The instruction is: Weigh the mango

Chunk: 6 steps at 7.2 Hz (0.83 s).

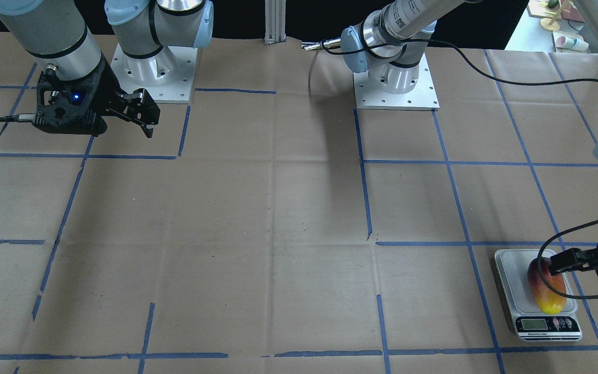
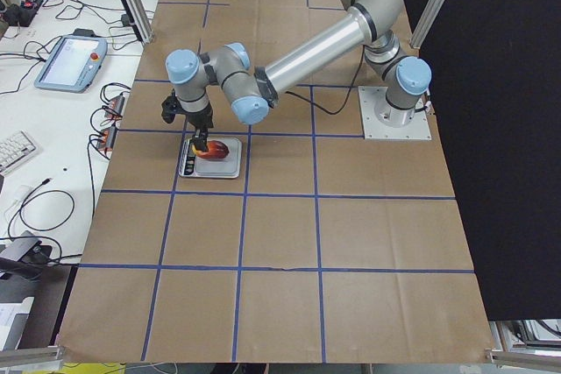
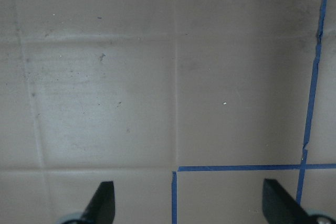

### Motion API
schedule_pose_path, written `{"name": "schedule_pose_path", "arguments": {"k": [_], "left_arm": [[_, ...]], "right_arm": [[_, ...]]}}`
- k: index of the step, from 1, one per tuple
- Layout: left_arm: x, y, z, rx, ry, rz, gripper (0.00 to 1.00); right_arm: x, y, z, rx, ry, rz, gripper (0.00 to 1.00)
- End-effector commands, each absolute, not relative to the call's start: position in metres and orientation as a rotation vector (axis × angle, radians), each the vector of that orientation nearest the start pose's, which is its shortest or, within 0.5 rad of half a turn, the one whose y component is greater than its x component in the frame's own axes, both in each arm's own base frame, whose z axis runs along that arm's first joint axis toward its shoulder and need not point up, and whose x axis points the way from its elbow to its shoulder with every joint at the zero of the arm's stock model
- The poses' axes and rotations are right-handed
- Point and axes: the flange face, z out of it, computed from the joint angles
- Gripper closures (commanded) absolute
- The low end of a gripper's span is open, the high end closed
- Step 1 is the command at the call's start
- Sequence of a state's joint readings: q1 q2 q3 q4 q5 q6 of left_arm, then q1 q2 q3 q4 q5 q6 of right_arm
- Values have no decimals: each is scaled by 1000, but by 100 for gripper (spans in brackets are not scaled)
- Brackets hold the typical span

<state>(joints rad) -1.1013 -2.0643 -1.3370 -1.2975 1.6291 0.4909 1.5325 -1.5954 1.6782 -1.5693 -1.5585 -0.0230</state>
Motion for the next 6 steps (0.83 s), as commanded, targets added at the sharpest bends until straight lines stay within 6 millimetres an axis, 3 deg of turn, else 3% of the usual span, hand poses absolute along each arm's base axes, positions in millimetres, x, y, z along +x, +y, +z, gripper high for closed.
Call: {"name": "schedule_pose_path", "arguments": {"k": [1, 2, 3, 4, 5, 6], "left_arm": [[92, -638, 417, -36, 3100, 27, 0], [25, -616, 447, -34, 3096, -17, 0], [-34, -590, 457, 0, 3145, -43, 0], [-78, -562, 460, 9, 3226, -59, 0], [-89, -544, 465, -88, 3222, -64, 0], [-88, -545, 457, -107, 3220, -38, 0]], "right_arm": [[116, -476, 447, 25, 3124, 131, 0], [116, -476, 447, 25, 3124, 131, 0], [116, -476, 447, 25, 3124, 131, 0], [116, -476, 447, 25, 3124, 131, 0], [116, -476, 447, 25, 3124, 131, 0], [116, -476, 447, 25, 3124, 131, 0]]}}
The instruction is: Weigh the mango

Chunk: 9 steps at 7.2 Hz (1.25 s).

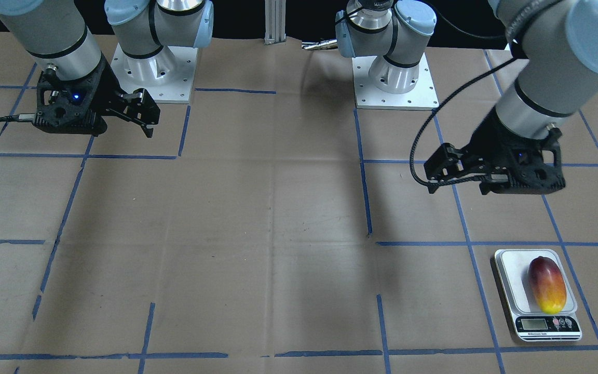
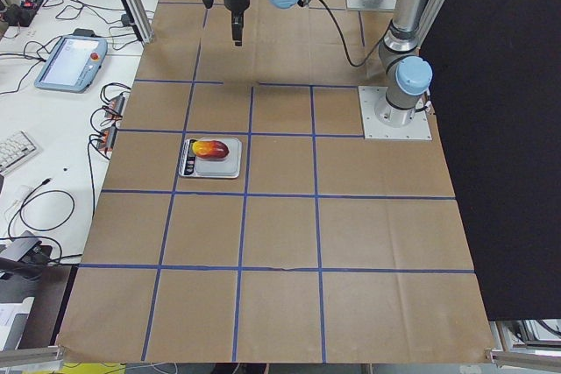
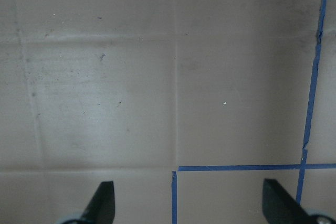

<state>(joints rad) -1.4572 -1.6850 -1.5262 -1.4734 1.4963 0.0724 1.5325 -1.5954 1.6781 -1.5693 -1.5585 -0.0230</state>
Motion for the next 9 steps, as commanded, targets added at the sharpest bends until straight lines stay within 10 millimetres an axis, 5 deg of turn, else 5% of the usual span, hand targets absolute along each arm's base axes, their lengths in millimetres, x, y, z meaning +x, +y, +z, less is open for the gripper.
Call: {"name": "schedule_pose_path", "arguments": {"k": [1, 3, 9], "left_arm": [[-98, -542, 459, -83, 3219, -41, 0], [-102, -534, 466, -37, 3087, -54, 0], [-109, -522, 444, -41, 3152, 19, 0]], "right_arm": [[116, -476, 447, 25, 3124, 131, 0], [116, -476, 447, 25, 3124, 131, 0], [116, -476, 447, 25, 3124, 131, 0]]}}
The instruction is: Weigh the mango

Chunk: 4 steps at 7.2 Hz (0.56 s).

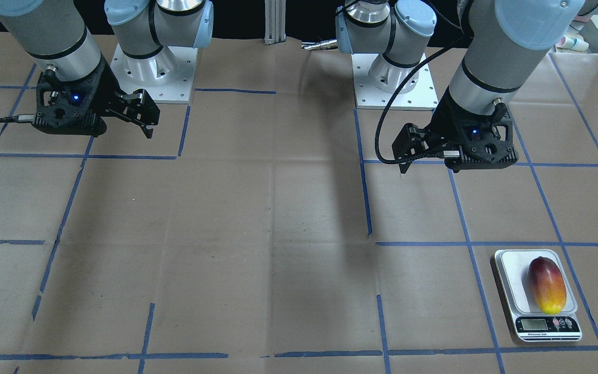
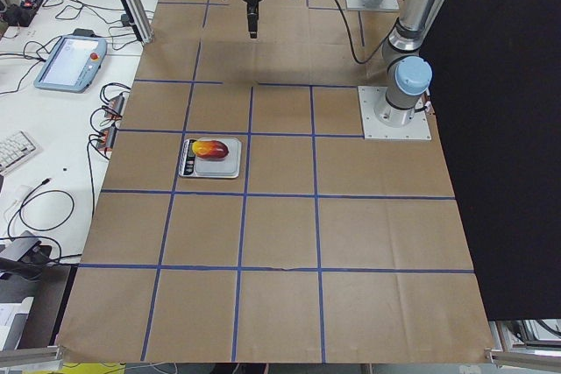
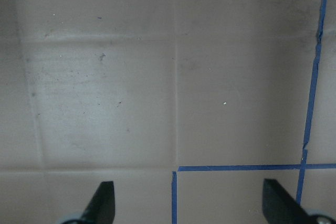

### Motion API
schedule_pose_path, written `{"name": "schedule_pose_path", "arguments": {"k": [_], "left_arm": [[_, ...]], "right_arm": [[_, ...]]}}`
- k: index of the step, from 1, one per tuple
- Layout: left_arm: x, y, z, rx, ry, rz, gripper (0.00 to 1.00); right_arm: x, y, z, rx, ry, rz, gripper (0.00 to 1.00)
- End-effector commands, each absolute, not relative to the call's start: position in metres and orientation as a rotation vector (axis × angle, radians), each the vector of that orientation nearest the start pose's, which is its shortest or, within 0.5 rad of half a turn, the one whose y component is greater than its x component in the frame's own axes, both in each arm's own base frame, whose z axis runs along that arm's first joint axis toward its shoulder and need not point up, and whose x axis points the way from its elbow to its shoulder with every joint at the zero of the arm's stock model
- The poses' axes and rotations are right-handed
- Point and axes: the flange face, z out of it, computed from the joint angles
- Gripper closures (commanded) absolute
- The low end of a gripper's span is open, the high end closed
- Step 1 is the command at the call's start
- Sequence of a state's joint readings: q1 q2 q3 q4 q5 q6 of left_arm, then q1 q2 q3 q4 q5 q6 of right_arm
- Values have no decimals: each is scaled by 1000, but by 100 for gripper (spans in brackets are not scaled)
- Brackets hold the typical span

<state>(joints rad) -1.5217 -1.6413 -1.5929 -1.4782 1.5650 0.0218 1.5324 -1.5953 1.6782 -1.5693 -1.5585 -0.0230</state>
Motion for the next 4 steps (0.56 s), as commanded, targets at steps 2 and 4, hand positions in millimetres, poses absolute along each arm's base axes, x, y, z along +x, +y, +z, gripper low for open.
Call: {"name": "schedule_pose_path", "arguments": {"k": [2, 4], "left_arm": [[-109, -521, 445, -39, 3151, 16, 0], [-110, -521, 447, -39, 3163, 11, 0]], "right_arm": [[116, -476, 447, 25, 3124, 131, 0], [116, -476, 447, 25, 3124, 131, 0]]}}
